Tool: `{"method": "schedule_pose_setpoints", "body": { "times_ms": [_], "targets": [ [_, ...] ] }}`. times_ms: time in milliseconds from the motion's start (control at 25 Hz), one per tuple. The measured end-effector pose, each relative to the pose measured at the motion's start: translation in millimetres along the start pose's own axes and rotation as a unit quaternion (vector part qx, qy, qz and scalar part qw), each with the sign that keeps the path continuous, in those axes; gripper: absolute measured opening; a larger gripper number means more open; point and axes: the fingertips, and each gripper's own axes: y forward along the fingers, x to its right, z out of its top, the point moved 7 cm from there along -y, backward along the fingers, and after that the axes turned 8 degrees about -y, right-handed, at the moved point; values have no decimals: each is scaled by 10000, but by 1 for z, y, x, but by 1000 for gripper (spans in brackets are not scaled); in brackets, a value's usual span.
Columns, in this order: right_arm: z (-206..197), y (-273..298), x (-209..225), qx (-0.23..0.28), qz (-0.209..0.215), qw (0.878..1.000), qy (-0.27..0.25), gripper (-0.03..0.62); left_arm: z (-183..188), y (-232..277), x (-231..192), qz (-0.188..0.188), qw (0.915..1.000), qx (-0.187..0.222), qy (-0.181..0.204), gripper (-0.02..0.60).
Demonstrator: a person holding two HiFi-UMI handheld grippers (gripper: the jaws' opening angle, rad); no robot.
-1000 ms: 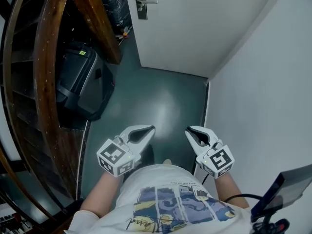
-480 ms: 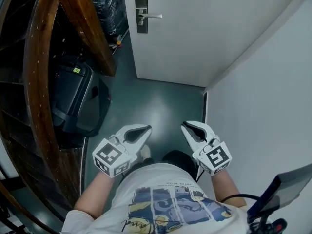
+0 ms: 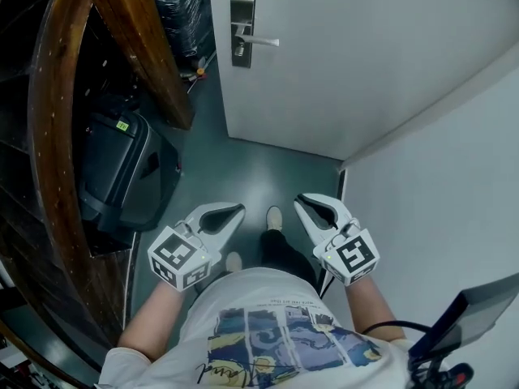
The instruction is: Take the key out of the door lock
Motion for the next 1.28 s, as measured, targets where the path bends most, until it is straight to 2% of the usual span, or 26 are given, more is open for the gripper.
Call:
{"method": "schedule_pose_setpoints", "body": {
  "times_ms": [400, 600, 920, 1280],
  "targets": [
    [11, 65, 139, 59, 800, 9952, -567, 40, 67, 95, -51, 790, 9957, 435, -209, 9],
    [10, 109, 192, 53, 1030, 9907, -890, 55, 82, 124, -74, 1079, 9919, 584, -318, 48],
    [39, 200, 253, 102, 970, 9827, -1577, 90, 86, 130, -124, 1167, 9904, 562, -489, 54],
    [66, 298, 284, -225, 1121, 9666, -2295, 152, 107, 123, -184, 979, 9919, 592, -544, 54]
  ]
}}
